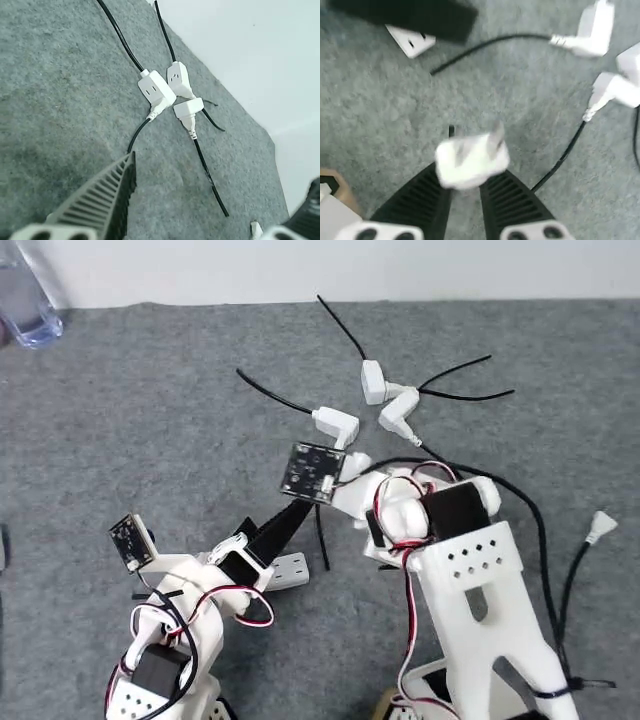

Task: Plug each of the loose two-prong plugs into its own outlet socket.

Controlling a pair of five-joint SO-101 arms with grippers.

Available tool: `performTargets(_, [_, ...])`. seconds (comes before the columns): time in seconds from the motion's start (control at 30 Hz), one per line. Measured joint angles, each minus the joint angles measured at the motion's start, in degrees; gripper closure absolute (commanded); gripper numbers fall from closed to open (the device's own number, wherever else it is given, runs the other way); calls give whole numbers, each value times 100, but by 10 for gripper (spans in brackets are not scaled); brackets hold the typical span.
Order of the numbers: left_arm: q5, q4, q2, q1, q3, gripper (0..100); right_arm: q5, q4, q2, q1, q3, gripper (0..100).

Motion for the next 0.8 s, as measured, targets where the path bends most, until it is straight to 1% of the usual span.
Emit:
performTargets(0.23, [0, 0, 0, 0, 0, 517, 404, -1301, 0, 536, 1380, 990])
performTargets(0.37, [0, 0, 0, 0, 0, 517, 721, -1609, 0, 879, 1582, 990])
performTargets(0.47, [0, 0, 0, 0, 0, 517, 949, -1591, 9, 1284, 1398, 990])
performTargets(0.6, [0, 0, 0, 0, 0, 517, 1240, -1204, 9, 1723, 703, 990])
performTargets(0.8, [0, 0, 0, 0, 0, 517, 1345, -615, 9, 1785, -158, 990])
